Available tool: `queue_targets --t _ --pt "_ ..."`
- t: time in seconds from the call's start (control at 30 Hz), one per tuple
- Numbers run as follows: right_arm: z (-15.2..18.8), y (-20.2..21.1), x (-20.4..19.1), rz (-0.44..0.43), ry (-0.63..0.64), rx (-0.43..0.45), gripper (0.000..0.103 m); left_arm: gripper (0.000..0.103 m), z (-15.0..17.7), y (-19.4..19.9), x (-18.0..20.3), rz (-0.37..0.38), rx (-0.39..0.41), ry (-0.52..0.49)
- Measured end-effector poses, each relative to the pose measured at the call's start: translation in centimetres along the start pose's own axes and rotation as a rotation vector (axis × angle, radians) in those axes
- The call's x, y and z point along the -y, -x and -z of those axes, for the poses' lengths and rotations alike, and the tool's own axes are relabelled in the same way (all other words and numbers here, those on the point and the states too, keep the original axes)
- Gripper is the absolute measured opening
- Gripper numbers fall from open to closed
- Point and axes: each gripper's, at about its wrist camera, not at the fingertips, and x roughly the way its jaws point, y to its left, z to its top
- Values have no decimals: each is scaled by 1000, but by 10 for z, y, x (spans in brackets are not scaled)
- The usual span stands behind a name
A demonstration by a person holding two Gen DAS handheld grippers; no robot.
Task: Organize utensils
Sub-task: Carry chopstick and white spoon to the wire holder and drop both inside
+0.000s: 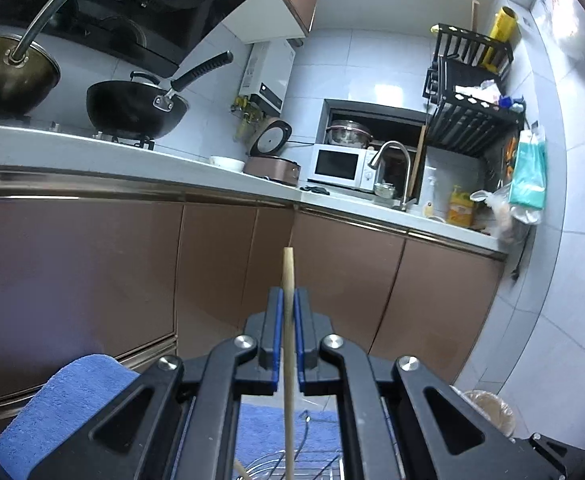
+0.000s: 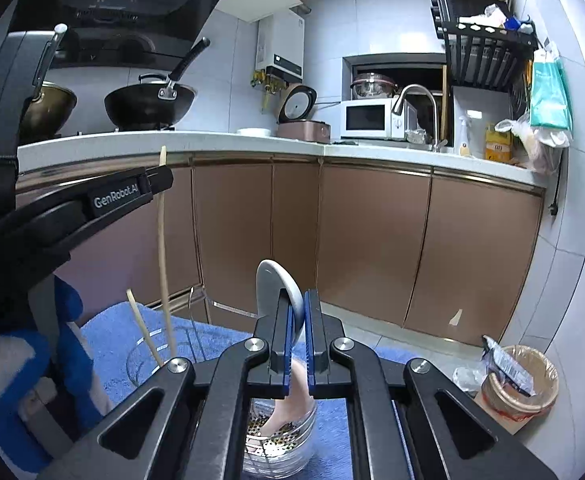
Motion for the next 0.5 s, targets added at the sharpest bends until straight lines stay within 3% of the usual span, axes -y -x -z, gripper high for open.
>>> queue_targets --t 0.13,0.4,0.5 --pt "12 -6 -4 -19 1 -37 10 8 11 0 -1 -5 -23 -14" --pt "10 7 -7 -30 -4 -39 16 30 11 20 -12 12 -36 6" --pt "7 16 -9 -34 -3 -38 18 33 4 36 -14 20 -30 0"
